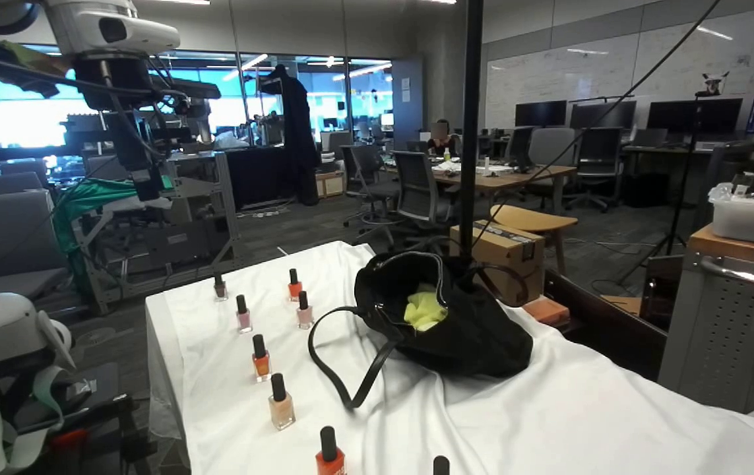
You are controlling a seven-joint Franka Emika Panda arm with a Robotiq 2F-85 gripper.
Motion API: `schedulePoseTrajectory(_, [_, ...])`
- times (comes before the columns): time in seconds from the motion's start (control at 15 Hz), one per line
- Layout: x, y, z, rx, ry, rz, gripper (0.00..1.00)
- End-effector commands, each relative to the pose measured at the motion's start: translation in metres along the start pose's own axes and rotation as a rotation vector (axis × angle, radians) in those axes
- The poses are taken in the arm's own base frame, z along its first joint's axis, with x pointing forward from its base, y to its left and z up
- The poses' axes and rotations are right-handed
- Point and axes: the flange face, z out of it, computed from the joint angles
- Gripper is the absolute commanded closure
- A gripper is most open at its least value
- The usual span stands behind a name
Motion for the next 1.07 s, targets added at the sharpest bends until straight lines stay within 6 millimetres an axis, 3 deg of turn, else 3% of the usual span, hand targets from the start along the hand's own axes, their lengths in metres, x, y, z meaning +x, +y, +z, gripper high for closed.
schedulePoseTrajectory(0.0, [0.030,0.042,0.004,-0.021,0.030,-0.008,0.00])
schedulePoseTrajectory(0.47, [0.084,0.132,0.038,0.001,0.082,0.037,0.00])
schedulePoseTrajectory(1.0, [0.139,0.201,0.100,0.036,0.089,0.115,0.00])
